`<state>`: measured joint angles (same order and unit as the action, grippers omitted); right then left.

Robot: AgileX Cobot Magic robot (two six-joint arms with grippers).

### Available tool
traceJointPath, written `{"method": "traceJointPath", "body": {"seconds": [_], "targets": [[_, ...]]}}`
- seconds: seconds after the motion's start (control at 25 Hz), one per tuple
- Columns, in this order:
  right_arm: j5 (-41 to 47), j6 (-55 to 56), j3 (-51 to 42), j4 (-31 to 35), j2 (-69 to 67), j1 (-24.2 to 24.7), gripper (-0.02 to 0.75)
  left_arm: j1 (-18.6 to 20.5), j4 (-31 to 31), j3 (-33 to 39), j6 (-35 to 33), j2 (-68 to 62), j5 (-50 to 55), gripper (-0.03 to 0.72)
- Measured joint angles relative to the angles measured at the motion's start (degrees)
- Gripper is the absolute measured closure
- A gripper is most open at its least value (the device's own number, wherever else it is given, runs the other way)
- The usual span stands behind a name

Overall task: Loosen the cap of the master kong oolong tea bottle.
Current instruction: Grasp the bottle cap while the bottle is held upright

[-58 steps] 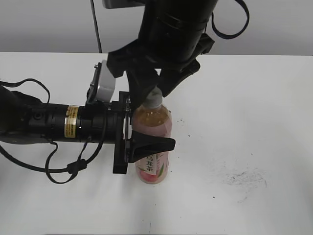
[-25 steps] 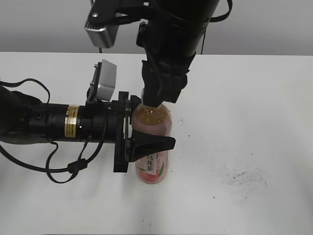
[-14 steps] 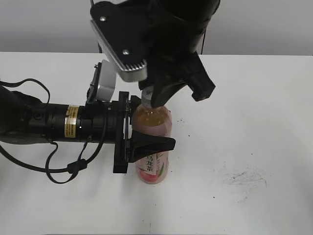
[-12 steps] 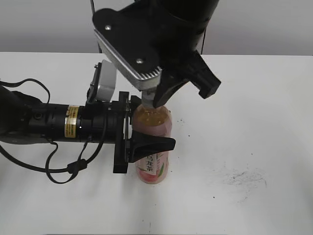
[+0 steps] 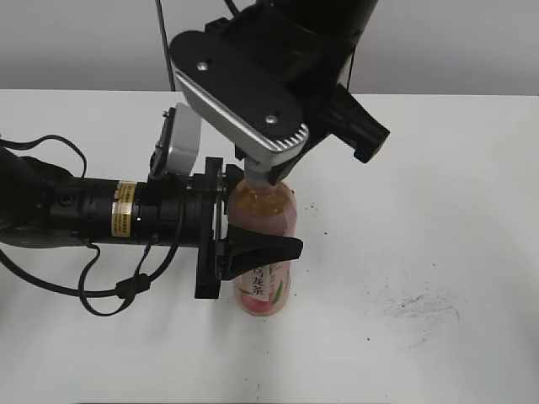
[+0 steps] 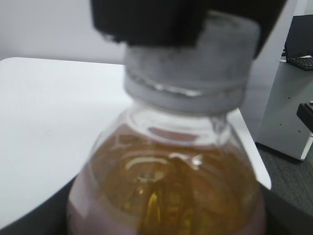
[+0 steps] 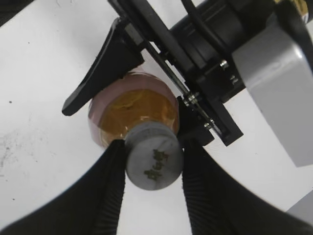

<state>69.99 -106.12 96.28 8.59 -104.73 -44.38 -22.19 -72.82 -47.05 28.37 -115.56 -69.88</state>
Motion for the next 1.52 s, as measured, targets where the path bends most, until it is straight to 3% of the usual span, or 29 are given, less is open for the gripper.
{"method": "traceJointPath", "body": {"seconds": [0.32,0.48,0.64,0.8,1.12,1.52], "targets": [[0.1,21.2,0.0,0.1,1.2,0.0,0.206,0.0,0.0,0.0,-0.1,0.0,0.0,0.243],[0.1,44.8,0.8,0.1,2.2,0.0,0.184,0.0,0.0,0.0,0.0,0.0,0.0,0.243],[0.1,72.4,1.5,-3.9,2.6,0.0,0.182,0.0,0.0,0.0,0.0,0.0,0.0,0.243],[0.1,91.4,1.5,-3.6,2.6,0.0,0.182,0.0,0.0,0.0,0.0,0.0,0.0,0.243],[0.1,109.9,-0.3,0.1,2.6,0.0,0.183,0.0,0.0,0.0,0.0,0.0,0.0,0.243],[0.1,112.9,-2.3,2.2,1.6,0.0,0.230,0.0,0.0,0.0,0.0,0.0,-0.1,0.243]]}}
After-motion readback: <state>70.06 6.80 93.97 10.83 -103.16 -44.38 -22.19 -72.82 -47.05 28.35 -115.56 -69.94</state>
